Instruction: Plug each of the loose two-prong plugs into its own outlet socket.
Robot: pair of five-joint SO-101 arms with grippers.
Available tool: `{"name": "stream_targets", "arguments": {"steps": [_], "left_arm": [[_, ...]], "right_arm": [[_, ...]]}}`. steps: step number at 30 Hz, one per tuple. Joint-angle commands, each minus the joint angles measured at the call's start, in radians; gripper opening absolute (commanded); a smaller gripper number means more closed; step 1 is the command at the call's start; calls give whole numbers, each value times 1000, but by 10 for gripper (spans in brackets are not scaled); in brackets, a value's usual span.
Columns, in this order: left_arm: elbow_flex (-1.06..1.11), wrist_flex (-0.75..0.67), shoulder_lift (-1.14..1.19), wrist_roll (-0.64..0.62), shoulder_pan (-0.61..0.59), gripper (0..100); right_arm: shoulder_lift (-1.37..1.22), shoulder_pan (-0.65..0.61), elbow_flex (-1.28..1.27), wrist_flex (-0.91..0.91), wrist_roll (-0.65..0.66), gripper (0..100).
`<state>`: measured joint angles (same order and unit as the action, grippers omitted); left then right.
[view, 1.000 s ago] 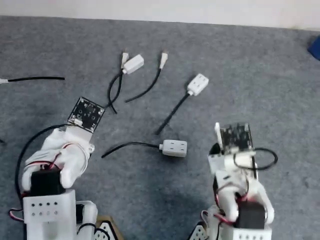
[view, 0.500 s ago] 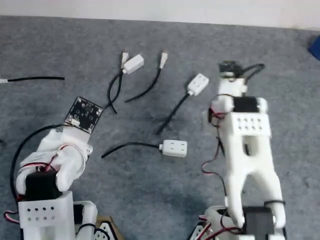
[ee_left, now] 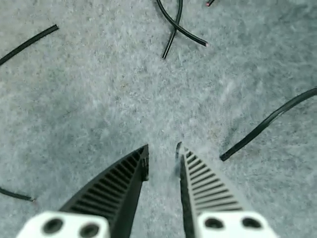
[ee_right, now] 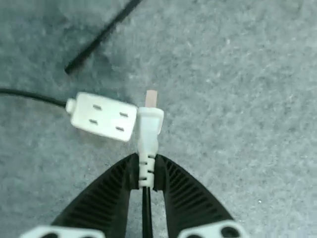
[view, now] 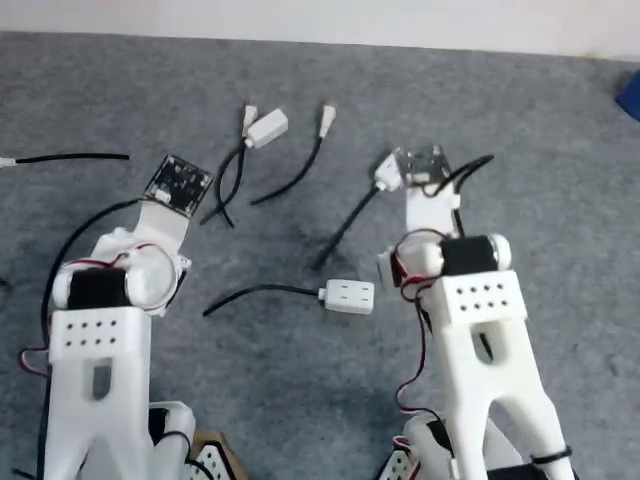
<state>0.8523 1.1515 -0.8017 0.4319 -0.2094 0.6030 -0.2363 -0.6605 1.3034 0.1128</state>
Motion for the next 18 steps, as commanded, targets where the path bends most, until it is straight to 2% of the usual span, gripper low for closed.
{"name": "stream_targets", "arguments": {"steps": [1, 7, 18], "left_arm": [[-41, -28, 48, -2, 42, 109], [-45, -32, 128, -6, 145, 105], [-39, -60, 139, -5, 199, 105]], "right_arm": [[64, -10, -54, -51, 20, 10], [79, -84, -107, -90, -137, 8], [90, -88, -176, -145, -120, 8]]}}
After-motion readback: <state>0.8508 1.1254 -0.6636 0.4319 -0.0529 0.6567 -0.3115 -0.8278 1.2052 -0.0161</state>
